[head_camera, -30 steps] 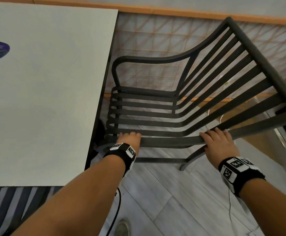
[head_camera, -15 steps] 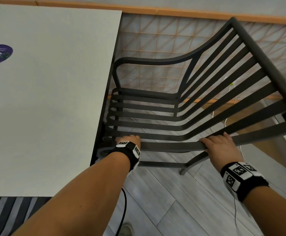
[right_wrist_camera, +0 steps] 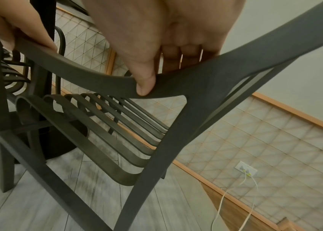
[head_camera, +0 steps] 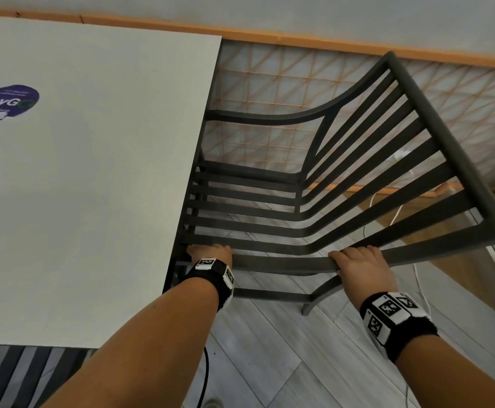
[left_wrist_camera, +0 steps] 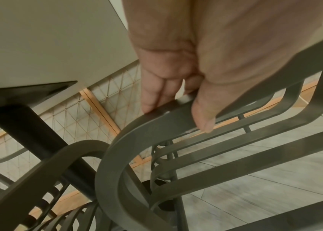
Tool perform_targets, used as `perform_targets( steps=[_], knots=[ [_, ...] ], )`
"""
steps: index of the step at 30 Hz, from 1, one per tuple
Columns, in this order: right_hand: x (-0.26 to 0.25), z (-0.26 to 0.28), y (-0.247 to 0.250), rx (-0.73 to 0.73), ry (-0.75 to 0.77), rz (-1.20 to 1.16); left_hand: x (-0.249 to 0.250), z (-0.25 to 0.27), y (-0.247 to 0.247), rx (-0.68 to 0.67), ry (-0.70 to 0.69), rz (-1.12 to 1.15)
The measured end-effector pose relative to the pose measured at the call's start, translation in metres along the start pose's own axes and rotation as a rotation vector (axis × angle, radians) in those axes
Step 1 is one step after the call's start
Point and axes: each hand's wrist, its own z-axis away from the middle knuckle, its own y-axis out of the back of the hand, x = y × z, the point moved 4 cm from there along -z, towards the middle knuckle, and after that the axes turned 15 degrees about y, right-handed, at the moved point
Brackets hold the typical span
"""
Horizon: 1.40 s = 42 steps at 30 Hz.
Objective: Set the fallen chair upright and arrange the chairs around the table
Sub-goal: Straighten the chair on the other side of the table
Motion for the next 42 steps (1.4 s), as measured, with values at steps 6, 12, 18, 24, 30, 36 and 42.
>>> perform_targets(
  steps=[6, 12, 18, 24, 30, 36, 42],
  knots=[
    [0.006, -0.009, 0.004, -0.014, 0.003, -0.006, 0.001, -0.004, 0.006, 0.041, -0.03, 0.028],
    [0.003, -0.003, 0.002, 0.018, -0.013, -0.029, 0.001, -0.006, 0.005, 0.013, -0.018, 0.026],
    [0.007, 0.001, 0.004, -0.002, 0.028, -0.037, 0.002, 0.0, 0.004, 0.026, -0.026, 0.031],
    [0.01, 0.003, 0.001, 0.003, 0.022, -0.06, 0.005, 0.002, 0.002, 0.02, -0.028, 0.034],
    [0.008, 0.004, 0.001, 0.005, -0.015, -0.05, 0.0, 0.011, -0.008, 0.095, -0.025, 0.061],
    [-0.019, 0.024, -0.01, -0.034, -0.066, -0.033, -0.007, 0.058, -0.018, 0.061, -0.079, 0.178],
    [-0.083, 0.052, -0.006, -0.113, 0.015, -0.154, -0.025, 0.154, 0.026, 0.127, -0.276, 0.134]
  ],
)
